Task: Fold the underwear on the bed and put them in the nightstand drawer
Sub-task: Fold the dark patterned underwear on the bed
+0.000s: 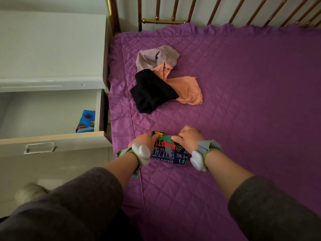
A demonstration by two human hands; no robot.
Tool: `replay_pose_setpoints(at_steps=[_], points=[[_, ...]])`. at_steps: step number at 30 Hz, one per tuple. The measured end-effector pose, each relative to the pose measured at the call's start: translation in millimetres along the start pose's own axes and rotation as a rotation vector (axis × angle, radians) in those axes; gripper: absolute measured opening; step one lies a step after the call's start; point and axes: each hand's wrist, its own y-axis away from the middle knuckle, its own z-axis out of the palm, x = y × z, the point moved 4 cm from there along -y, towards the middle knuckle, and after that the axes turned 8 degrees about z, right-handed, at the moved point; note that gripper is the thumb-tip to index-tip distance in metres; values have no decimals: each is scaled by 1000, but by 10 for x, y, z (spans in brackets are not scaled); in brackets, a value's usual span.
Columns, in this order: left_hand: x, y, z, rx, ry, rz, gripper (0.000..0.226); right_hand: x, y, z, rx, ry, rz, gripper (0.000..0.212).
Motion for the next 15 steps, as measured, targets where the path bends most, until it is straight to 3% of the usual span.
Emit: replay_pose_setpoints(at_steps=[2,5,9,15], points=[[12,-5,0,-6,6,-29,48,-17,-2,15,-36,24,10,53],[52,11,-17,8,-41,-114,51,19,5,52,-5,-149,21,45],[96,31,-25,-14,-100,-169,55,61,26,169,-106,-141,27,53],[118,50,-30,-30,-64,-74,54,10,57,336,-118,-122,41,50]])
